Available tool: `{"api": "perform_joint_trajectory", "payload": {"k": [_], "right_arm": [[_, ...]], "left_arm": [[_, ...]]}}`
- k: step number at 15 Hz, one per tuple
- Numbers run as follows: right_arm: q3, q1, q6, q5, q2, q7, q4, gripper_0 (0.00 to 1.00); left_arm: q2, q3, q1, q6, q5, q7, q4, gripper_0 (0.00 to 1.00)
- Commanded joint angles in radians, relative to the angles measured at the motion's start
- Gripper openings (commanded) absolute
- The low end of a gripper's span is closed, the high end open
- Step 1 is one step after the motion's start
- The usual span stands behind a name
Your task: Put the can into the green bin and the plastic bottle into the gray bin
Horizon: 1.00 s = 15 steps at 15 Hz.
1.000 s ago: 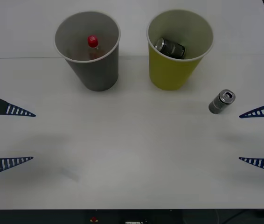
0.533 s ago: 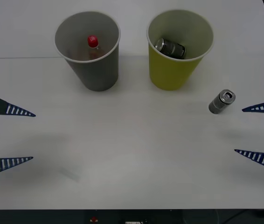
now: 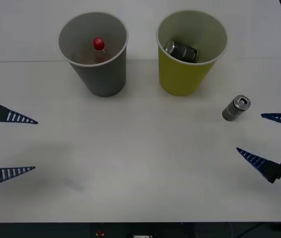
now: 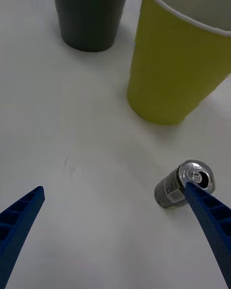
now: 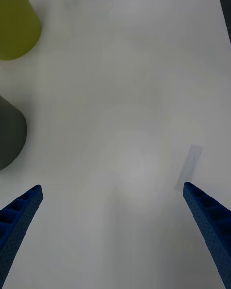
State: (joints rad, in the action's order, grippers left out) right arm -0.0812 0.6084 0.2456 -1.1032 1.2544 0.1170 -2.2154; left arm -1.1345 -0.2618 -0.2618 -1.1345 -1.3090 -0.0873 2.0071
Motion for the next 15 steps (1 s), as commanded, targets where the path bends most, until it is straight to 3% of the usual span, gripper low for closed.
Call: {"api": "perform_joint_trajectory", "payload": {"k": [1, 3, 8, 15], "right_arm": [[0.133, 0.008, -0.259, 0.06, 0.042, 0.009, -0.043, 1.0], [0.222, -0.007, -0.41, 0.066, 0.057, 0.061, -0.061, 1.0], [0.505, -0.141, -0.769, -0.055, 0.072, 0.343, -0.064, 1.0], [0.861, -0.443, -0.976, -0.294, -0.016, 0.658, 0.214, 1.0]], "left_arm": [[0.0, 0.0, 0.0, 0.0, 0.0, 0.0, 0.0, 1.0], [0.0, 0.0, 0.0, 0.0, 0.0, 0.0, 0.0, 1.0], [0.0, 0.0, 0.0, 0.0, 0.0, 0.0, 0.0, 1.0], [0.0, 0.0, 0.0, 0.0, 0.0, 0.0, 0.0, 1.0]]}}
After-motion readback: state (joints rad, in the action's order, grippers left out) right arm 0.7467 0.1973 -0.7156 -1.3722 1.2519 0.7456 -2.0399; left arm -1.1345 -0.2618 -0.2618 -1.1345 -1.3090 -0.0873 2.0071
